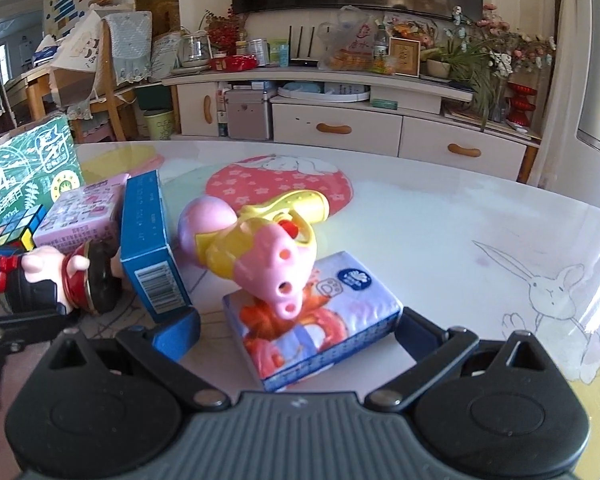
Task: Organize rigid objects
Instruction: 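Grasp the black-and-red figure with the left tool while the right grasps the tissue pack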
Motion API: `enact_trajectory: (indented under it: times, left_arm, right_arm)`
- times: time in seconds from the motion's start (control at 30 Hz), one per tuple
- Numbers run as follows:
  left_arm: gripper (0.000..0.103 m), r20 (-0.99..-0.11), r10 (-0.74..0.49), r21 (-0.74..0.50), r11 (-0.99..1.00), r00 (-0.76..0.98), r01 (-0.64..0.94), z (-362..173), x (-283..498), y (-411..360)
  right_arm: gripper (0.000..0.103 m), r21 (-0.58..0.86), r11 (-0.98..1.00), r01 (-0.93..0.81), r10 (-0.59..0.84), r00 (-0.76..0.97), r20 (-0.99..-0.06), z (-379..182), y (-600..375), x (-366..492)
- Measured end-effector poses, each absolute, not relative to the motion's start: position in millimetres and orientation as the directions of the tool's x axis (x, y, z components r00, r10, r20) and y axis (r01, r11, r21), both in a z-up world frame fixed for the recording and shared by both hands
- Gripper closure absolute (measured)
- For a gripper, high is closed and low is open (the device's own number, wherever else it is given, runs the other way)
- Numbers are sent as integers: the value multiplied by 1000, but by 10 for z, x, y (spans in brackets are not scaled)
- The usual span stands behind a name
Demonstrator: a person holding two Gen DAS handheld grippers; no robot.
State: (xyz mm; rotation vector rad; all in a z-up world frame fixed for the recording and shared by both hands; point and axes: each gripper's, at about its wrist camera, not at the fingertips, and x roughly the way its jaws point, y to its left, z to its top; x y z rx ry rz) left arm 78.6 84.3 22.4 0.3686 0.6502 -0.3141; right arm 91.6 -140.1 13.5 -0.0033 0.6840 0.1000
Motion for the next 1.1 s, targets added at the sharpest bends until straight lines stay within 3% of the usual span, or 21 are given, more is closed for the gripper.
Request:
enact_trajectory:
  times: [0.17,0.33,0.6,0.8,1.1]
  left_arm:
    - [27,-619,-134,309,864,774,397,125,845,707]
    - [28,-609,-132,317,863,782,393,102,878,674]
    - [28,-581,-122,338,863,805,375,56,772,626]
    - [28,-589,-178,312,849,788,425,88,591,569]
    - [28,-639,-238,170,884,731,436,161,475,670]
  right_arm:
    - [2,37,994,-107,106,768,-631,142,-1433,906]
    - [17,2,994,-109,87,778,-622,126,-1456,868]
    - [24,3,993,-121,97,785,-611,129,-1492,779]
    - [26,-3,993,-115,89,789,-608,143,-1504,666]
    - [26,-2,996,-84,65,789,-611,152,-1499,437]
